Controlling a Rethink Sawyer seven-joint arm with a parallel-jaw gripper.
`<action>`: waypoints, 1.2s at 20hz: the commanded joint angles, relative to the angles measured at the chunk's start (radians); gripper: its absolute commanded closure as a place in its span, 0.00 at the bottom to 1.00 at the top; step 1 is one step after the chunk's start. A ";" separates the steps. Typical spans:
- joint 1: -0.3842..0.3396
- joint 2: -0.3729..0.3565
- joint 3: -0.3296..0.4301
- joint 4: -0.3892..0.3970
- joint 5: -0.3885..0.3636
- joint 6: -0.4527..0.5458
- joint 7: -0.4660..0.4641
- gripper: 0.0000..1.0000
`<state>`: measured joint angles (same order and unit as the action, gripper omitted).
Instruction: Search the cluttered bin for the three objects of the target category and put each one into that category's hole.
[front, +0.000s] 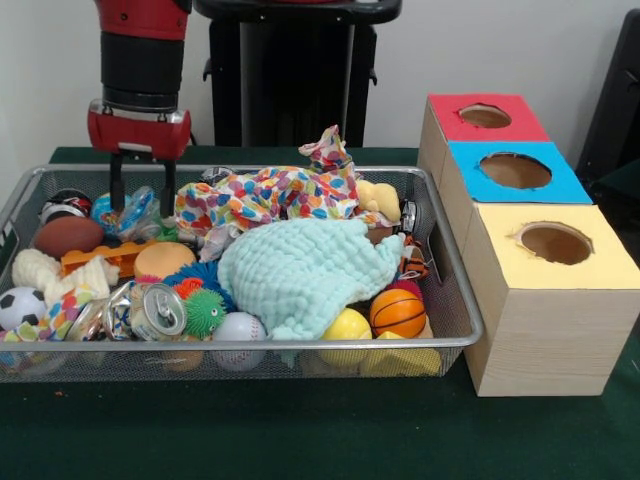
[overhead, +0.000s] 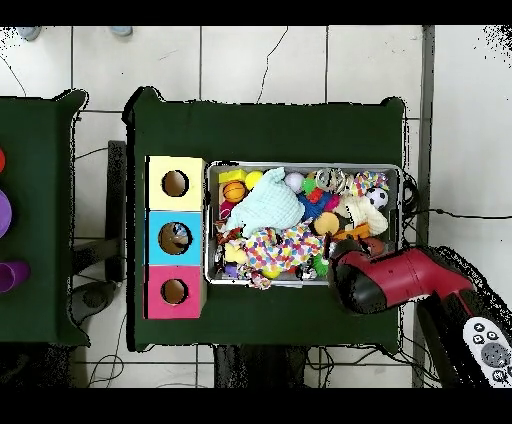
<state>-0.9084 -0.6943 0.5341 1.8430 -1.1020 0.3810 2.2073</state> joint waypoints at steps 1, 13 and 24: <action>0.029 0.055 0.000 -0.083 -0.090 0.069 -0.263 0.00; 0.050 0.065 -0.046 -0.055 -0.141 0.068 -0.249 0.00; -0.024 0.014 -0.004 0.002 -0.100 0.086 -0.354 0.00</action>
<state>-0.8975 -0.6698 0.5263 1.8283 -1.1791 0.3810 2.2073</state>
